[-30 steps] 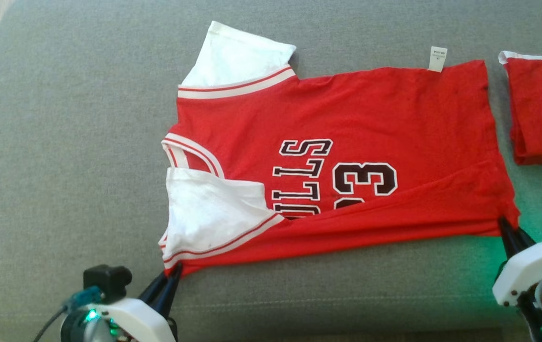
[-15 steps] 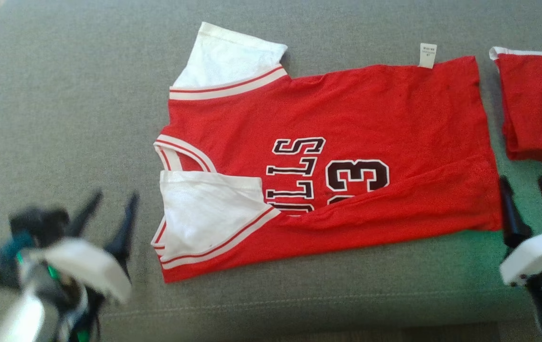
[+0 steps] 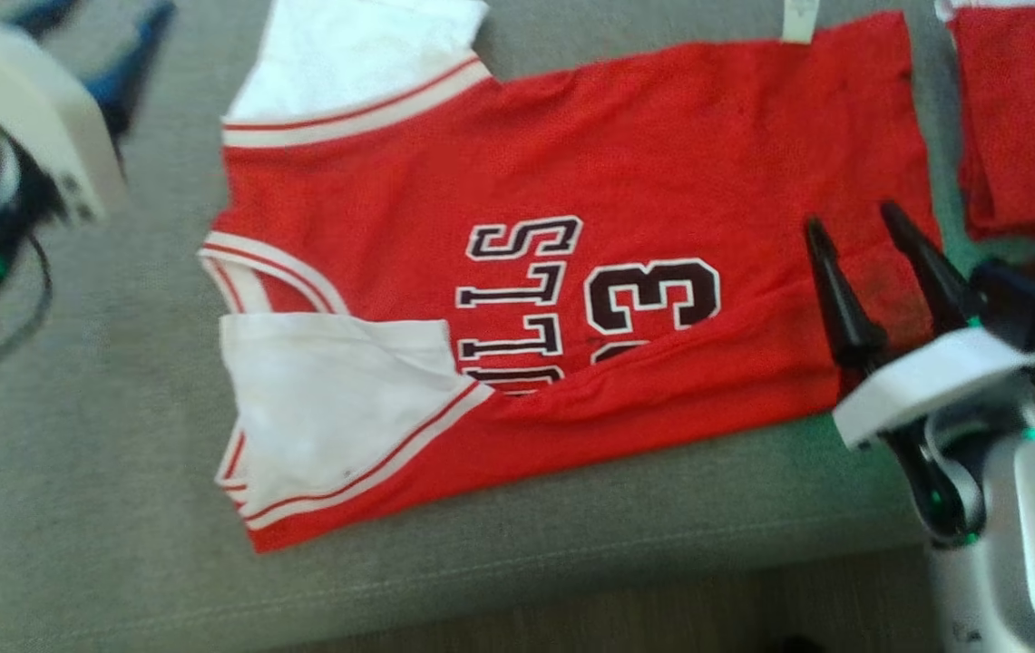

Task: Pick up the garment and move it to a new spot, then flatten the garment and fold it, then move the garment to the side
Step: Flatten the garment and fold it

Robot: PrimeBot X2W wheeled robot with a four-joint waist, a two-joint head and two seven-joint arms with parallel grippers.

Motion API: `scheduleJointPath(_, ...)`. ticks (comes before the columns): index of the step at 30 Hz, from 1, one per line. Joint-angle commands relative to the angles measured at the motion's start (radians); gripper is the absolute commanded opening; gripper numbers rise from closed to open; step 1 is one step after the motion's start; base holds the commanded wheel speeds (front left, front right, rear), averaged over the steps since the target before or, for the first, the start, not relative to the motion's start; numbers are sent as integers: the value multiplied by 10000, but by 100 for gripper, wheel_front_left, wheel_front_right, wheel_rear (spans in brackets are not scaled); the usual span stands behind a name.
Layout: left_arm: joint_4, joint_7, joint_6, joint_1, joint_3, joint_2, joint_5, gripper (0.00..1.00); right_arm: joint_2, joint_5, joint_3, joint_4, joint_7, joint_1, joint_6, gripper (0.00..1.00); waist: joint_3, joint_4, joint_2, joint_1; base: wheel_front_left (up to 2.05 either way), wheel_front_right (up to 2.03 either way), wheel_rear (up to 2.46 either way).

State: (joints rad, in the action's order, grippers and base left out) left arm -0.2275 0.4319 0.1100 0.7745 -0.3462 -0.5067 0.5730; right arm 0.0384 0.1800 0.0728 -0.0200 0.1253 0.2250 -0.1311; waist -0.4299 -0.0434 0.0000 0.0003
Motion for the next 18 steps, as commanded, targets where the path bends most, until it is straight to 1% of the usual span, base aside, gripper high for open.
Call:
scheduleJointPath(1, -115, 127, 66, 774, 291, -567, 5, 100, 118, 149, -379, -215, -174, 289, 4, 100, -637, -518, 0, -3, 0, 0, 0)
scheduleJointPath(5, -1398, 491, 171, 2023, -147, -615, 240, 100, 118, 373, -774, 110, -492, 736, 4, 100, -1166, -882, 0, -3, 0, 0, 0)
scheduleJointPath(8, -2073, 676, 197, 2688, -614, -815, 240, 100, 118, 413, -793, 288, -684, 919, 4, 100, -1506, -1118, 0, -3, 0, 0, 0)
scheduleJointPath(14, -2705, 571, 204, 3559, -1677, -1265, 485, 100, 118, 540, -876, 489, -964, 1055, 4, 100, -1958, -1457, 0, -3, 0, 0, 0)
scheduleJointPath(18, -2945, 384, 205, 3946, -2234, -1448, 786, 100, 118, 593, -890, 571, -1087, 1118, 4, 100, -2128, -1557, 0, -3, 0, 0, 0)
